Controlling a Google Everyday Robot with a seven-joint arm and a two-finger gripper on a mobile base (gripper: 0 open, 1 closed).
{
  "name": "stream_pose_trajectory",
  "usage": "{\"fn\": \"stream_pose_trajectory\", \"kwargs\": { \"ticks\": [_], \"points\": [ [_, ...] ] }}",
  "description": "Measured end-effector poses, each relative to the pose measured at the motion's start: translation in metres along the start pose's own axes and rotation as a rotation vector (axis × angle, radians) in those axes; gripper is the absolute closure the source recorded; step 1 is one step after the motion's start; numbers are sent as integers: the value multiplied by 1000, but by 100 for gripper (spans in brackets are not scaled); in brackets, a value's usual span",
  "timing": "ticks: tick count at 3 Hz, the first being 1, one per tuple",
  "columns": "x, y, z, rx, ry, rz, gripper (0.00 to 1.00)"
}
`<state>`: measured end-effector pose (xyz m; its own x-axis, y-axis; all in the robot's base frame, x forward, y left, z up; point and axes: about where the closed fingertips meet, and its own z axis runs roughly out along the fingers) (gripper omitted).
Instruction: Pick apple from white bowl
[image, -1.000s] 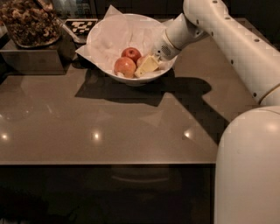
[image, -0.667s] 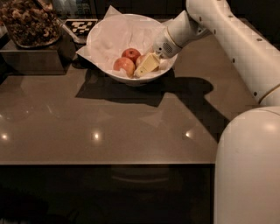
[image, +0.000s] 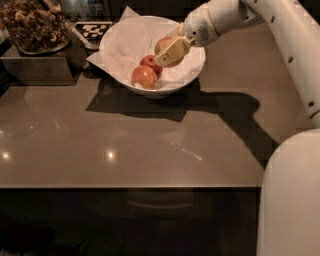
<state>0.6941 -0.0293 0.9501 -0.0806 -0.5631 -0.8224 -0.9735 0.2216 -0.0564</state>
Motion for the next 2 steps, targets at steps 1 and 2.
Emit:
{"fn": "stream_pose_trajectory", "kwargs": {
  "ticks": [1,2],
  "points": [
    [-10,13,-18,-30,-64,8,100],
    [-12,21,-25,-61,-110,23,100]
  ]
}}
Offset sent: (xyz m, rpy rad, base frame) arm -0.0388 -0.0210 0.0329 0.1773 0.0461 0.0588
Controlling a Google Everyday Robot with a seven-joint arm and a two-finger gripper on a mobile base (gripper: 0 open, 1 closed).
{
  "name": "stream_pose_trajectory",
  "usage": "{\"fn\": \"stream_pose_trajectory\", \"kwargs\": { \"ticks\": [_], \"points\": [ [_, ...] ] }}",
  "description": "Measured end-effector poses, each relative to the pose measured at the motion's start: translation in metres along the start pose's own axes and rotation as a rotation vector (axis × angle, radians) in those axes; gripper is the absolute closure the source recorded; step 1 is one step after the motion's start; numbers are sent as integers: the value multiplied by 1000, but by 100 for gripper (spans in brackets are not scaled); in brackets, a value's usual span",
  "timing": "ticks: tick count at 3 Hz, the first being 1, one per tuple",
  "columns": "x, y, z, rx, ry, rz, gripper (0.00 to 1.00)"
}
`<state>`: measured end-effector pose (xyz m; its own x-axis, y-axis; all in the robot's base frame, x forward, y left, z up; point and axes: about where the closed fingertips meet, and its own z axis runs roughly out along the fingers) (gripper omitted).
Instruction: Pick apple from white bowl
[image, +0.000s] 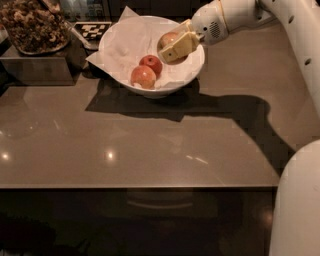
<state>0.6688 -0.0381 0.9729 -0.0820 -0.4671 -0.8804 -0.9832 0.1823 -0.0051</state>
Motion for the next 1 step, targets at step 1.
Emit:
{"fn": "stream_pose_trajectory", "kwargs": {
  "ticks": [1],
  "points": [
    [1,7,-8,-18,0,10,100]
  ]
}}
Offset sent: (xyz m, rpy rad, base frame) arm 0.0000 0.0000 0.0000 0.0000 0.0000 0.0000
